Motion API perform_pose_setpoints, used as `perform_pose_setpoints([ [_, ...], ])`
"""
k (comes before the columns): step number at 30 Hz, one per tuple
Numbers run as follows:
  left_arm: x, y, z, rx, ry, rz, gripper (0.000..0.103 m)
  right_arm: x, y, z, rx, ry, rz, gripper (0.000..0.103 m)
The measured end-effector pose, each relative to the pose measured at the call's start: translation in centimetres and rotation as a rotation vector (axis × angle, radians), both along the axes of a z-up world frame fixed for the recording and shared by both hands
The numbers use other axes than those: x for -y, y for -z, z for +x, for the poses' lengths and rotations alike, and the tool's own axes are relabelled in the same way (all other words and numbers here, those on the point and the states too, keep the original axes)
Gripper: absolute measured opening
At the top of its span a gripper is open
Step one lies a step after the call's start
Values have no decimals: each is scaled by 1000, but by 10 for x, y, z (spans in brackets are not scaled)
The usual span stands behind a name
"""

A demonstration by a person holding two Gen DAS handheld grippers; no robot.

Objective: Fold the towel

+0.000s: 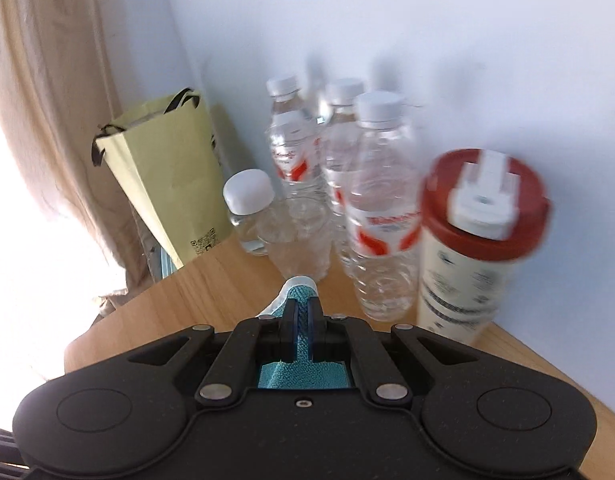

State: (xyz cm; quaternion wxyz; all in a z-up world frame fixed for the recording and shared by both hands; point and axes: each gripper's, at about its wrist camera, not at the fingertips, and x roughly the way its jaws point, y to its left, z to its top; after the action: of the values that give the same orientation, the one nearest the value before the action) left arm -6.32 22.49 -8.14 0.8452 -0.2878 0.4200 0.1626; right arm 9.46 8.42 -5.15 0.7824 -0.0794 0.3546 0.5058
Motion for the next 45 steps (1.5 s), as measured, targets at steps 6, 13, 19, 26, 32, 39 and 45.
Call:
perform_pose_setpoints([
  [6,62,-30,-4,46,-4,85,7,66,-19,6,-14,-16,74,4],
  [13,160,-53,-6,131,-1,83,7,159,-24,23,-64,-4,138,4],
  [19,237,-52,-3,152,48,108,7,226,-5,37,-77,26,165,4],
  [26,300,-14,14,110,178,106,7,282,30,52,-69,23,86,9],
  [32,334,25,25,-32,322,60,9,327,79,55,-150,115,-79,34],
  [39,316,27,26,-88,247,55,13,318,74,53,-181,215,-92,48],
  [45,329,47,39,-153,357,87,22,291,68,68,-293,324,-84,65],
])
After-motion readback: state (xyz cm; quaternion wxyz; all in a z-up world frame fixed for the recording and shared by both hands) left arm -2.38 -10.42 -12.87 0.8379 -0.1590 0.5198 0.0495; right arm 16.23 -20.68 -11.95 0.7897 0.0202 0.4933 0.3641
